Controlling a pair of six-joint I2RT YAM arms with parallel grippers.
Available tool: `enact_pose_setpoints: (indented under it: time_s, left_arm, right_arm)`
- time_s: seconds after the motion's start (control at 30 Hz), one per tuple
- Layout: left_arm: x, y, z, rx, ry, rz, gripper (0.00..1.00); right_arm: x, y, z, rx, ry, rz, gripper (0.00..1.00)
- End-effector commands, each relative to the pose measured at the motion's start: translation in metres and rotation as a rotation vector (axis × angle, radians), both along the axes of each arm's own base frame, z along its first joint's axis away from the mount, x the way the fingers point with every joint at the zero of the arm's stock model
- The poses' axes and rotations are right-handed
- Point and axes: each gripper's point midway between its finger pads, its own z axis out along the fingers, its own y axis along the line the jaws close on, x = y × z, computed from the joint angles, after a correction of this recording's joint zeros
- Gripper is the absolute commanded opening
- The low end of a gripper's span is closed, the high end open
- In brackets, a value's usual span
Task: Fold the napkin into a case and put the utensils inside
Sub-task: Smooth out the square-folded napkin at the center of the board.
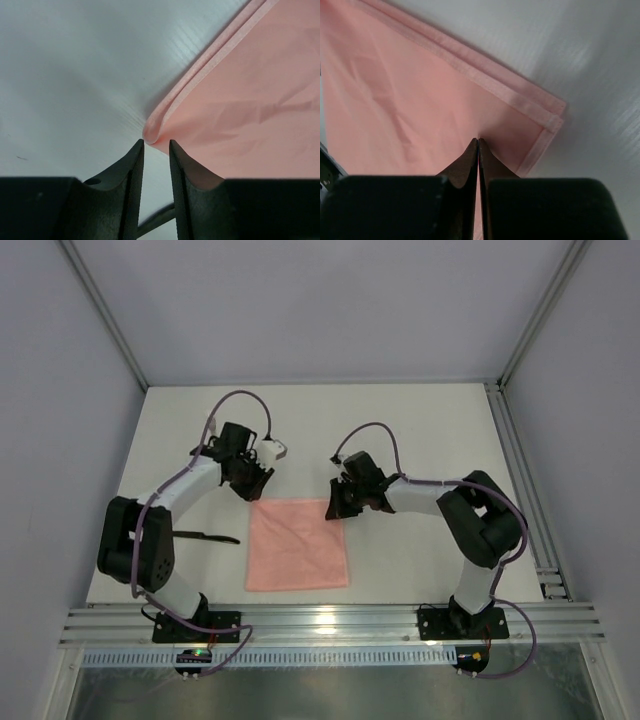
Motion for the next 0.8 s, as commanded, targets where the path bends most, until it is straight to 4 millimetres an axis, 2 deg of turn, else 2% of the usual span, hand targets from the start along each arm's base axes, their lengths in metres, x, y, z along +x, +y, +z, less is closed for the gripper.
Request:
enact_pose_setpoints:
  time_s: [0.0,0.07,0.17,0.23,0.33,0.4,0.57,0.67,0.77]
  left_arm:
    - [-0.012,0.016,-0.027,0.096,0.04,0.03,0.28]
    - [-0.011,0.021,-0.04,0.121,0.047,0.043,0.28]
    - [0.009,0.021,-0.044,0.136,-0.001,0.081,0.28]
    - [0.029,0.015,-0.04,0.121,-0.033,0.099,0.28]
    - [0.037,0.012,-0.043,0.12,-0.032,0.104,0.27]
    - [0.041,0.013,-0.047,0.131,-0.033,0.109,0.27]
    - [0.045,0.018,-0.056,0.165,-0.026,0.117,0.24]
    - [0.045,0.018,-0.057,0.169,-0.023,0.116,0.24]
    - [0.046,0.016,-0.056,0.16,-0.021,0.113,0.24]
  right_arm:
    - [0.016,-0.007,-0.011,0.01,0.033,-0.109,0.04]
    - [0.021,-0.016,-0.018,-0.012,0.04,-0.149,0.04]
    - [0.03,-0.021,-0.02,-0.022,0.037,-0.178,0.04]
    - [0.035,-0.025,-0.026,-0.056,0.058,-0.191,0.04]
    - [0.04,-0.028,-0.029,-0.078,0.063,-0.188,0.04]
    - [0.048,-0.029,-0.026,-0.079,0.051,-0.197,0.04]
    - [0.072,-0.048,-0.019,-0.11,0.017,-0.267,0.04]
    - [0.087,-0.062,-0.019,-0.129,0.007,-0.307,0.04]
    - [0.095,-0.069,-0.018,-0.152,0.0,-0.311,0.04]
